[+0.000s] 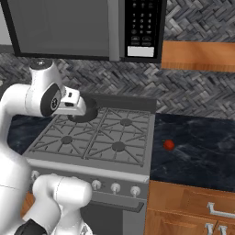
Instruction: Turn on the burner for the pot on the stove. Wait thirty seconds for the pot to heat up. Then add the bell pepper to the pot.
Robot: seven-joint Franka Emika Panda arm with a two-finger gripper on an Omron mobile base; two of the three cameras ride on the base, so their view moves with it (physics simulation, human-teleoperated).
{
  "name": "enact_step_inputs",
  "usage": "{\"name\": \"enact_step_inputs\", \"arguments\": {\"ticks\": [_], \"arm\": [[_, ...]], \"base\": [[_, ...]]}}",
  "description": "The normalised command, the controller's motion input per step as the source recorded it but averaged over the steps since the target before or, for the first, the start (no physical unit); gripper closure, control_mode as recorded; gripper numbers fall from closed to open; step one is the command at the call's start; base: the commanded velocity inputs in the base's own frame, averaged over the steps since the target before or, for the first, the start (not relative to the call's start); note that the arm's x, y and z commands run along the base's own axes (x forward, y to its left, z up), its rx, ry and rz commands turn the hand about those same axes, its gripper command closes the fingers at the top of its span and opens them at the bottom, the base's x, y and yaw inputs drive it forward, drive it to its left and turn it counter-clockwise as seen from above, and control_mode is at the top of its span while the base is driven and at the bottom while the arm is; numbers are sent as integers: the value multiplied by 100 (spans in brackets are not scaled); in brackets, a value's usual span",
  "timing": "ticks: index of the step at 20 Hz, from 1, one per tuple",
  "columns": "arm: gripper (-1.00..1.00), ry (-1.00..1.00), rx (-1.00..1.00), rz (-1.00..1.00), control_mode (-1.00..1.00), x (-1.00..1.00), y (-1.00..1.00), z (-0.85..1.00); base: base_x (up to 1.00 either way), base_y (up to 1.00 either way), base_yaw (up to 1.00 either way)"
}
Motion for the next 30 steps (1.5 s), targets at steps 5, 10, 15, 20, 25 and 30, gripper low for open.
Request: {"name": "enact_step_inputs", "arguments": {"ticks": [5,10,15,20,25,30], "arm": [[-100,0,0,4,-100,-15,25,-29],[-100,0,0,4,-100,-4,18,-39],[-100,3,0,5,-100,6,6,-42],[-100,3,0,4,100,0,6,-35],[-100,0,0,0,100,0,0,0],[-100,0,0,0,100,0,0,0]], "base": [[0,0,0],[0,0,0],[0,0,0],[-6,0,1],[-61,0,0],[-51,0,0]]}}
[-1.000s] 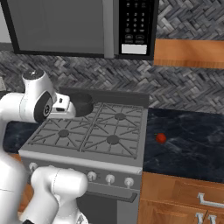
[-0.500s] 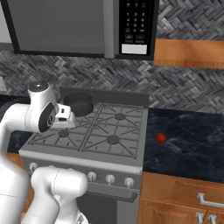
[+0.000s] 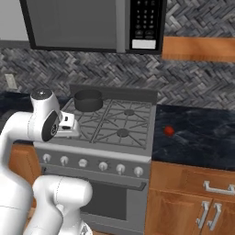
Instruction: Turn on the burner for the pot on the stove. Wait thirty seconds for the pot to heat up. Then add the bell pepper to the pot.
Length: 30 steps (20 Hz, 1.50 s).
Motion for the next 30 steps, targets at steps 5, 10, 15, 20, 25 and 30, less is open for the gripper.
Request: {"name": "enact_step_inputs", "arguments": {"ticks": [5,10,15,20,25,30], "arm": [[-100,0,0,0,100,0,0,0],[-100,0,0,0,-100,0,0,-10],[-100,1,4,0,-100,-10,17,-55],[-100,0,6,0,-100,-16,46,-67],[-100,0,19,-1,-100,0,47,-71],[-100,0,35,0,-100,0,22,-68]], "base": [[-29,0,0],[-5,0,0],[0,0,0],[0,0,0],[0,0,0],[0,0,0]]}}
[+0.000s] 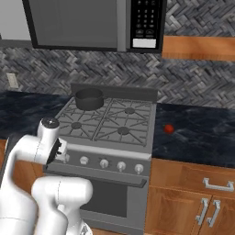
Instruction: Turn on the burner for the pot on the stove. Wait thirty seconds for the pot to heat up. Then add the bell pepper to the pot.
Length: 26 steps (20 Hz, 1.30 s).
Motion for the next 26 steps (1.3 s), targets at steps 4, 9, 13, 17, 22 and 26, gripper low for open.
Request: {"name": "enact_step_inputs", "arguments": {"ticks": [4,9,13,17,22,26], "arm": [[-100,0,27,0,-100,0,19,-72],[-100,0,9,0,-100,0,4,-43],[-100,0,0,0,-100,0,0,-39],[-100,-2,-3,0,-100,0,0,-53],[-100,-15,-3,0,-100,0,1,-66],[-100,-15,-2,0,-100,1,0,-72]], "base": [[0,0,0],[0,0,0],[0,0,0],[0,0,0],[0,0,0],[0,0,0]]}}
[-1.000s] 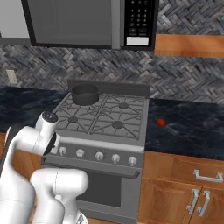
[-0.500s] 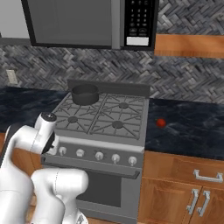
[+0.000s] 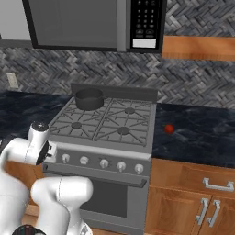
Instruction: Turn on the burner for the pot on the stove. Wait thirty seconds for the pot to heat up. Then add the bell pepper to the pot.
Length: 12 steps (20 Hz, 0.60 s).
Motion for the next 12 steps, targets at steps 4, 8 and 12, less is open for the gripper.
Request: {"name": "enact_step_inputs", "arguments": {"ticks": [4,8,12], "arm": [[-100,-20,0,0,-100,8,-1,-85],[-100,-20,0,0,-100,7,0,-93],[-100,-10,0,0,-100,11,-13,-39]], "base": [[0,0,0],[0,0,0],[0,0,0]]}}
